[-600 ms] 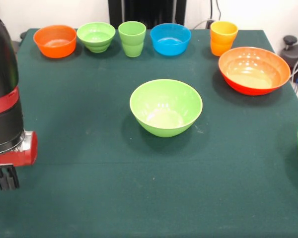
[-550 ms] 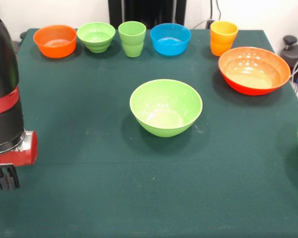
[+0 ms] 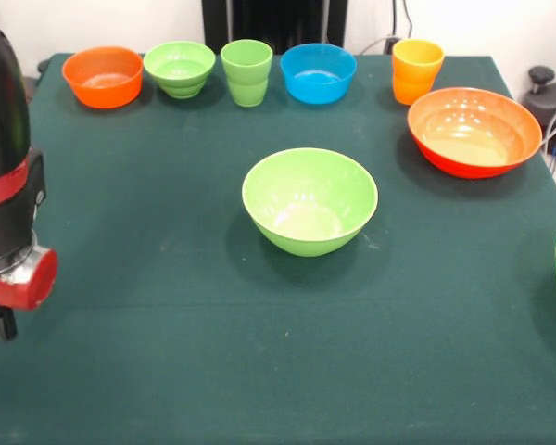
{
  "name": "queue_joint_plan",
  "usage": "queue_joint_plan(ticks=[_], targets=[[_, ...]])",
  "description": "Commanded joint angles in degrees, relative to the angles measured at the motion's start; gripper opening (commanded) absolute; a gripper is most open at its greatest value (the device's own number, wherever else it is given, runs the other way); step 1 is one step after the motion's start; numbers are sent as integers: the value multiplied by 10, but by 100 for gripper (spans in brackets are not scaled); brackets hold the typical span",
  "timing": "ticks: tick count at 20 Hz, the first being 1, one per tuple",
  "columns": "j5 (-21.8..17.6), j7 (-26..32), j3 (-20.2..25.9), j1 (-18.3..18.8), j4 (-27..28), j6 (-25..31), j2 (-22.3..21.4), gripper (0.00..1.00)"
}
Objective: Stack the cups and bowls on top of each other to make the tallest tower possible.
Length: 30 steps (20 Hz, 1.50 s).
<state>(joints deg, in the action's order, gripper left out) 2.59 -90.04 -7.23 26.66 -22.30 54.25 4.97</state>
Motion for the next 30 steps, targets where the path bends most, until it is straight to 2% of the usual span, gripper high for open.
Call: queue_joint_plan(ticks=[1, 5, 8, 12, 20, 30], targets=[[36, -361, -9, -18, -110, -34, -12, 0], [44, -443, -26, -21, -110, -27, -8, 0], [42, -470, -37, -24, -103, -21, -3, 0], [39, -467, -27, -19, -110, -15, -5, 0], [25, -480, -35, -29, -167, -53, -30, 0], [49, -553, -53, -44, -227, -79, -53, 0]])
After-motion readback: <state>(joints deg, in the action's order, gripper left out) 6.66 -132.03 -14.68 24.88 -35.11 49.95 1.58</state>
